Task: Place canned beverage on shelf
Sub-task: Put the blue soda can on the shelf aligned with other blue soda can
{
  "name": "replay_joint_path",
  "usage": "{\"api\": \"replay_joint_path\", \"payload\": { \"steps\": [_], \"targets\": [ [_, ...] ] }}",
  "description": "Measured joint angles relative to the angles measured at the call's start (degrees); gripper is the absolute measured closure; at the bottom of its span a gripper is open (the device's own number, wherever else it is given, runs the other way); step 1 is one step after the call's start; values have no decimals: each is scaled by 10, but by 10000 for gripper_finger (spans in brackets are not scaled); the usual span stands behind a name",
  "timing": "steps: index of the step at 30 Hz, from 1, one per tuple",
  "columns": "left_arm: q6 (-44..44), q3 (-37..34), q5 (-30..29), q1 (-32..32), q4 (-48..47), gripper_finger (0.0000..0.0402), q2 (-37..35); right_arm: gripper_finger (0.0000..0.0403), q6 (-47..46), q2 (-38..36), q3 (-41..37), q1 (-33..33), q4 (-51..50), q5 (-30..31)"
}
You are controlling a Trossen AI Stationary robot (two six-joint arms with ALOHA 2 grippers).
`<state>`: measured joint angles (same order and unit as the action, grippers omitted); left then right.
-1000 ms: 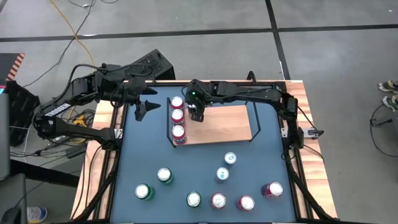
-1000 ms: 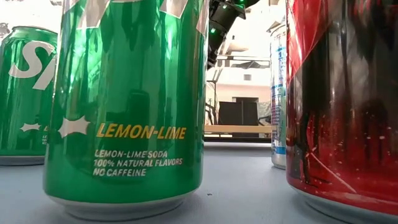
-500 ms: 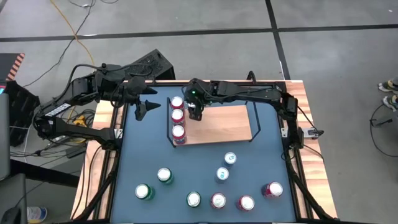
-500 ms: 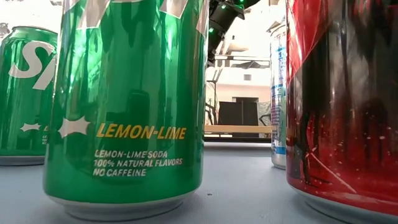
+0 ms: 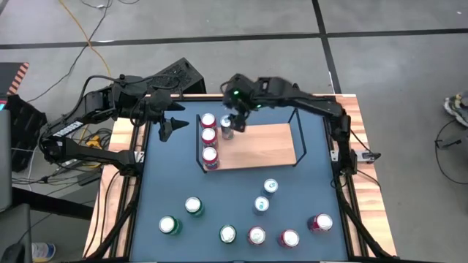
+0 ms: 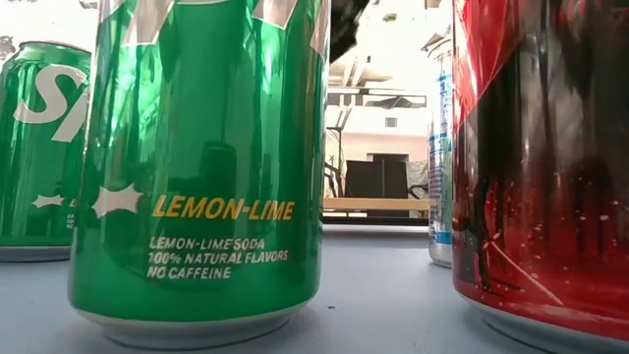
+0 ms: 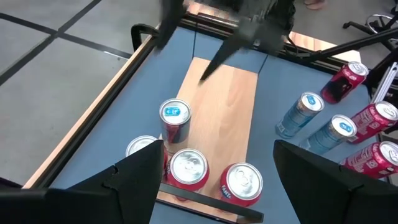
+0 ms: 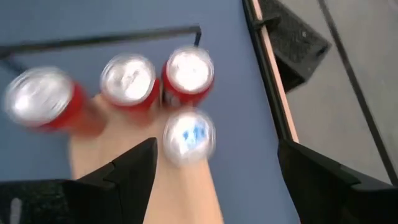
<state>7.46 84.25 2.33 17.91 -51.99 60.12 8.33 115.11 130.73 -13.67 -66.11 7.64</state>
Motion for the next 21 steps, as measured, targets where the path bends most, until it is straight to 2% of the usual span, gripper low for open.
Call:
{"api": "replay_joint_path", "payload": {
  "steps": [2, 5, 9, 14, 18, 21],
  "targets": [
    [1, 0, 0, 0, 0, 115, 0, 85, -6, -9, 45, 8, -74, 1],
    [3, 0, 8, -2, 11, 115, 3, 85, -37, -105, -19, 22, -84, 2],
    [-1, 0, 33, -13, 49, 115, 20, 85, -111, -215, -45, 46, -124, 28],
    [-31, 0, 47, -44, 101, 115, 69, 85, -218, -321, -58, 109, -173, 122],
    [-33, 0, 49, -75, 151, 115, 128, 85, -332, -383, -58, 188, -236, 209],
    [-33, 0, 62, -99, 196, 115, 178, 85, -396, -410, -68, 254, -237, 267]
  ]
}}
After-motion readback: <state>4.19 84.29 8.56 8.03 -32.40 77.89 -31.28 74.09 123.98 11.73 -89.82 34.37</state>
